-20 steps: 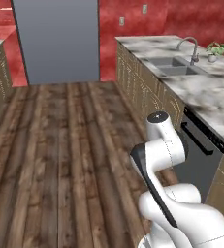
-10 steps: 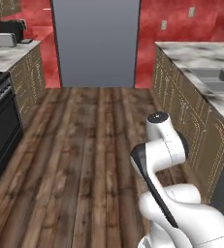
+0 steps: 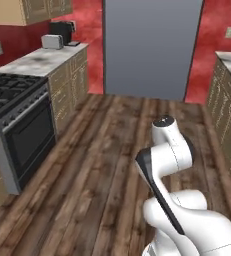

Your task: Place the cold items (tangerine and orange) from the fridge in one tupperware on the dining counter. Place the warm items (kebab skewer and hot dog) in the stove area in another tupperware.

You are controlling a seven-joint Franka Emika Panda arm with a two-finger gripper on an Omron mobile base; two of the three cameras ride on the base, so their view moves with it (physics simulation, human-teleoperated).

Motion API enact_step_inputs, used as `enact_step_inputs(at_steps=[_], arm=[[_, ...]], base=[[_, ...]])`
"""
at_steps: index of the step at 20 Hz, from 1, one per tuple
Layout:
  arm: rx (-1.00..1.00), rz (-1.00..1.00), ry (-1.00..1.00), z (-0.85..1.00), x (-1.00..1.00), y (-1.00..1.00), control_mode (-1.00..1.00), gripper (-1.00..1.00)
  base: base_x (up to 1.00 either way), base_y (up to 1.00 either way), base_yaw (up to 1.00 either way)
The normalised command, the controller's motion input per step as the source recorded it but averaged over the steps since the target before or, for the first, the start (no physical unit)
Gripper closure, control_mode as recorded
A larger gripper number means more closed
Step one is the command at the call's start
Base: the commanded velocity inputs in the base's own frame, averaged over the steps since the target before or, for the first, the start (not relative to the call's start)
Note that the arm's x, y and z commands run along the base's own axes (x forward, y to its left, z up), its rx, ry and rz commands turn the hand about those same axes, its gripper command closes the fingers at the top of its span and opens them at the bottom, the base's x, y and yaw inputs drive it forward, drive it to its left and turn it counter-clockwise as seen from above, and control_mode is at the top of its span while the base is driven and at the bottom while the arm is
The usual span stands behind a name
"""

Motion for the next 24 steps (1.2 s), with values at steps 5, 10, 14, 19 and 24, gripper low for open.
enact_step_inputs(at_steps=[5, 10, 14, 19, 24], arm=[[0.0, 0.0, 0.0, 0.0, 0.0, 0.0, 1.0, -1.0], [0.0, 0.0, 0.0, 0.0, 0.0, 0.0, 1.0, -1.0], [0.0, 0.0, 0.0, 0.0, 0.0, 0.0, 1.0, -1.0], [0.0, 0.0, 0.0, 0.0, 0.0, 0.0, 1.0, -1.0], [0.0, 0.0, 0.0, 0.0, 0.0, 0.0, 1.0, -1.0]], base=[[0.88, 0.12, 0.45], [0.84, 0.15, 0.46], [0.74, 0.28, 0.46], [0.62, 0.33, 0.44], [0.7, 0.1, 0.43]])
